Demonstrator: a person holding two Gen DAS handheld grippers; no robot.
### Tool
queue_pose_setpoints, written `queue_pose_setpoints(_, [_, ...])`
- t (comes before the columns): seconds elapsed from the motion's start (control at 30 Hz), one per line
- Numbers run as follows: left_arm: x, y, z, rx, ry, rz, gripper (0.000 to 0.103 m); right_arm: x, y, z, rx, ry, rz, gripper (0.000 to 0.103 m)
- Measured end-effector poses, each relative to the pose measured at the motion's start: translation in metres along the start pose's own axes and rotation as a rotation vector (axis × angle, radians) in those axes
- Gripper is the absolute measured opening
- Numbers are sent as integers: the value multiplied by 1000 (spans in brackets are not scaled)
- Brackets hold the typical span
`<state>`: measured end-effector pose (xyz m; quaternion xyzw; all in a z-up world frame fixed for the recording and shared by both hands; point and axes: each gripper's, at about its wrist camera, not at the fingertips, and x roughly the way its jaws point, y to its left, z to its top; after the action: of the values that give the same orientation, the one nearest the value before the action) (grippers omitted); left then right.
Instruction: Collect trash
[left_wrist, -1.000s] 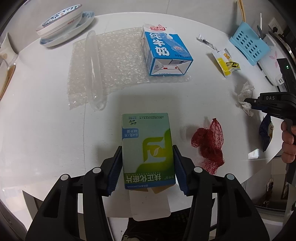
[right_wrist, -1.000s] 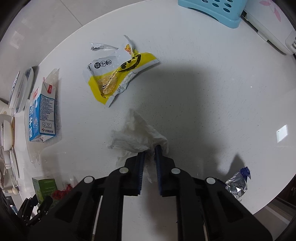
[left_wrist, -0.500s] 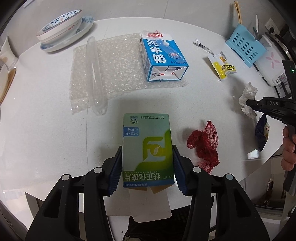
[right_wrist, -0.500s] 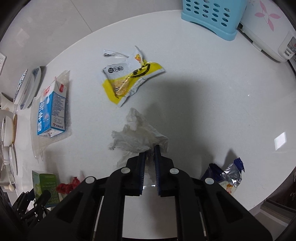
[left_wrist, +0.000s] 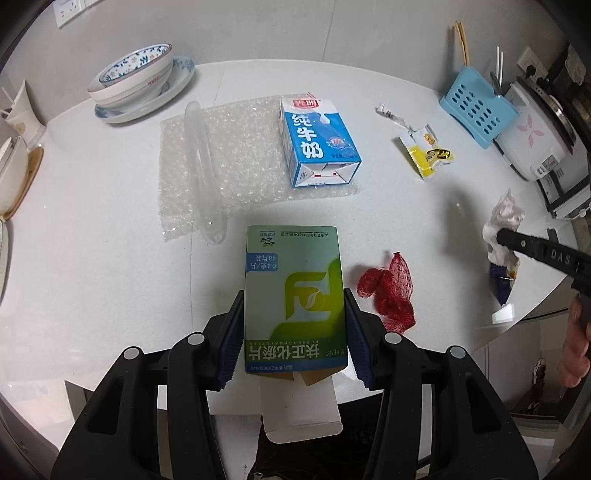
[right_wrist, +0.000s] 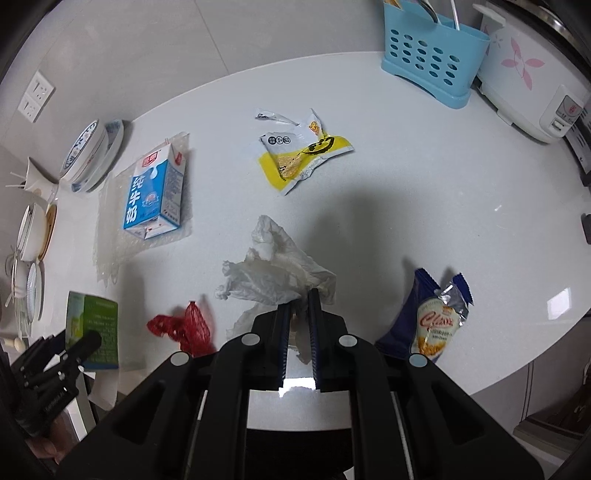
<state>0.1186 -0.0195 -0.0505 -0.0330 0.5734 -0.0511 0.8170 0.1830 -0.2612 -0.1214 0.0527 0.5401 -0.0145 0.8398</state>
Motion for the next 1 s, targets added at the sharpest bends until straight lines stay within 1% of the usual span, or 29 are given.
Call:
queue_pose_setpoints(0.3, [-14,-11,-17,2,-4,-13,48,-24,-1,-28,-27,-21,9,9])
queue_pose_setpoints(0.57, [-24,-22,-34,6,-11,-11,48,-43,2,-43,-50,-62,29,9])
queue_pose_setpoints(0.67, [-30,-25,-43,-11,-18,0,48,-47,4,-52,-69,-69,38,9])
queue_pose_setpoints(1.0, [-43,-34,-76,-23,-24,-4,48,-51,3,-86,-94,-69,88,9])
